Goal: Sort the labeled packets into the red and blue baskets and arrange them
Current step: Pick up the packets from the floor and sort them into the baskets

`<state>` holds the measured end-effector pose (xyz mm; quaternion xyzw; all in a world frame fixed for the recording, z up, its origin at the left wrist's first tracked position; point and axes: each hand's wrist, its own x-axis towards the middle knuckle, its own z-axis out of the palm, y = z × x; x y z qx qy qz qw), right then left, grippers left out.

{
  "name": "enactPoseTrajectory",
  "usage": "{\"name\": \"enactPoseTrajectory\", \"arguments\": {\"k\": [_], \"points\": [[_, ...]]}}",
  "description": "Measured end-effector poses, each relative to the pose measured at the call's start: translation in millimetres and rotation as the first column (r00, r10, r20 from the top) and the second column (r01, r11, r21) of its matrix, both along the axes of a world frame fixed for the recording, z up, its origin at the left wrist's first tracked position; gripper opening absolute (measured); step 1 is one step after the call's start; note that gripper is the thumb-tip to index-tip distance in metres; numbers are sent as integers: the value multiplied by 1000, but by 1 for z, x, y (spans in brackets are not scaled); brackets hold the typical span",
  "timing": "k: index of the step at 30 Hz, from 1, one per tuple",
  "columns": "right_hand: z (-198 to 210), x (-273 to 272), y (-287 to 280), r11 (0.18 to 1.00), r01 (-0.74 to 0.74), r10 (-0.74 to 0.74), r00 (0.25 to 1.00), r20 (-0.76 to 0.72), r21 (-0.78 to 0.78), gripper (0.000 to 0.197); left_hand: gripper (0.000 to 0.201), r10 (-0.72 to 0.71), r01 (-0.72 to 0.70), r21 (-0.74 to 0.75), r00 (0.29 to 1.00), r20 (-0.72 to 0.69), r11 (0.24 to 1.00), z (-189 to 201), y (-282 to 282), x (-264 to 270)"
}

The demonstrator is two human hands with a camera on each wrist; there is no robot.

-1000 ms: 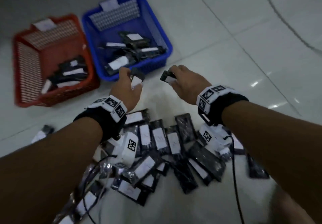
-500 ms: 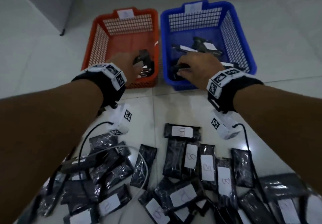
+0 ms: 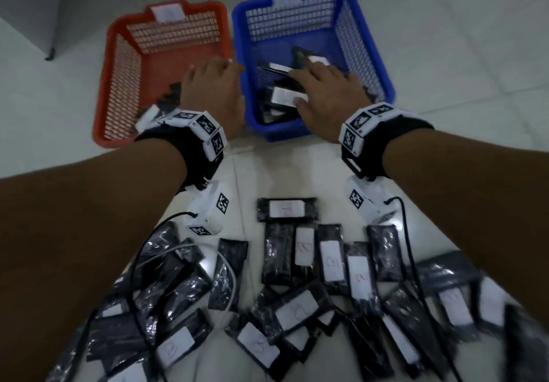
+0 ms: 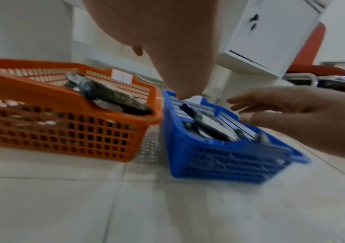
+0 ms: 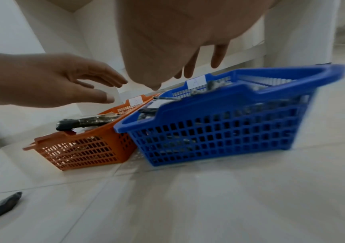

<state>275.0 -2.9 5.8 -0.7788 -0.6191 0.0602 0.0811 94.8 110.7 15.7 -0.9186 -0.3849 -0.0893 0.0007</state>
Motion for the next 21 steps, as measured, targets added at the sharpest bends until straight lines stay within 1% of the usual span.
{"name": "enactPoseTrajectory", "arguments": {"k": [3,6,7,9,12,14,16,18,21], "points": [[0,14,-61,995,99,-99,995,-21,-9,51,46,-212,213,-45,977,21,976,-7,-46,34],[-3,31,-137,976,200,-200,980,10,-87,52,51,-387,384,-111,922,-2,916,-12,-108,75],[-4,35,-156,966,233,-234,972,6,-108,51,52,-420,416,-133,907,-3,899,-14,-125,83],[-3,44,-207,928,337,-342,940,-4,-161,51,54,-502,493,-195,865,3,848,-22,-172,102],[-2,48,-278,840,475,-496,868,-17,-263,49,56,-612,595,-297,790,42,747,-34,-239,117],[-4,48,-318,762,560,-598,801,-21,-327,47,55,-670,636,-357,742,39,684,-40,-275,123],[-7,46,-351,681,623,-683,730,-26,-386,47,55,-694,624,-424,719,-17,657,-48,-300,128],[-15,42,-375,601,667,-756,654,-41,-441,47,56,-698,588,-470,711,-89,659,-58,-316,133],[-31,34,-397,504,715,-831,555,-46,-484,46,59,-699,559,-486,695,-169,672,-70,-325,136]]}}
